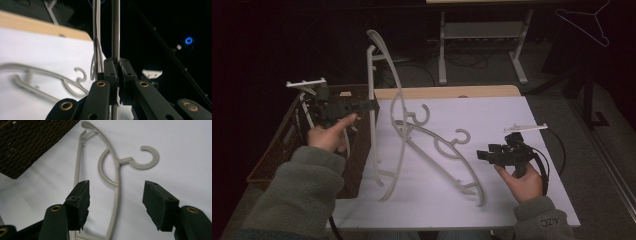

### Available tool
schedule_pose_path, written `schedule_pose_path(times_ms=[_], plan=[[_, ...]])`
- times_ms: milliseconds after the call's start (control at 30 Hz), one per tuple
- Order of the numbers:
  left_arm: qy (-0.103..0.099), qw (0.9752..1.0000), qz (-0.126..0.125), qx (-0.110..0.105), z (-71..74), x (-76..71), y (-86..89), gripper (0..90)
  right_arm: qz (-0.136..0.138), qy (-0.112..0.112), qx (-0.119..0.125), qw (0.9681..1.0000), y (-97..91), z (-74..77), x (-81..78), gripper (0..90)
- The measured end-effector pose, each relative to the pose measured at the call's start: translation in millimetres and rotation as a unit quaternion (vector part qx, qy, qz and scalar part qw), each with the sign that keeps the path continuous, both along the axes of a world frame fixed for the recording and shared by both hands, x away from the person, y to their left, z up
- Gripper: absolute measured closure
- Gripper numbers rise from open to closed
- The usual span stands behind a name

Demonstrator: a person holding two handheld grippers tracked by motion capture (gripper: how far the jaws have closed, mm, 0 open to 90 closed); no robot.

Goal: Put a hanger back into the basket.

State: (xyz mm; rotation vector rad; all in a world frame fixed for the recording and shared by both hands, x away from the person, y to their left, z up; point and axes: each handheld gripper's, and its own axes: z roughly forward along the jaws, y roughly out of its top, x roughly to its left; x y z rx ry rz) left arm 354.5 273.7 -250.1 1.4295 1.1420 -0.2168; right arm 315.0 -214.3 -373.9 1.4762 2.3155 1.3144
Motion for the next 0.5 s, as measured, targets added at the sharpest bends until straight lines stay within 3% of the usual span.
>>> schedule_pose_path(times_ms=[100,133,200,300,500], plan=[[-0.014,0.9993,0.033,-0.005,20.2,-1.8,31.4,86.2,-0.003,-0.001,0.001,1.0000,-3.4,-0.9,-0.8,36.9],[-0.014,0.9993,0.033,-0.005,20.2,-1.8,31.4,86.2,-0.003,-0.001,0.001,1.0000,-3.4,-0.9,-0.8,36.9],[-0.022,0.9980,0.060,-0.006,31.9,-2.4,55.2,86.2,-0.006,0.000,0.001,1.0000,-5.3,-1.6,-2.0,36.3],[-0.025,0.9968,0.076,-0.006,37.1,-2.5,70.5,86.2,-0.007,0.002,0.001,1.0000,-6.5,-2.3,-2.2,36.1],[-0.023,0.9915,0.128,0.006,42.7,1.7,114.1,86.2,-0.007,0.003,-0.003,1.0000,-7.5,-6.8,-4.2,35.8]])
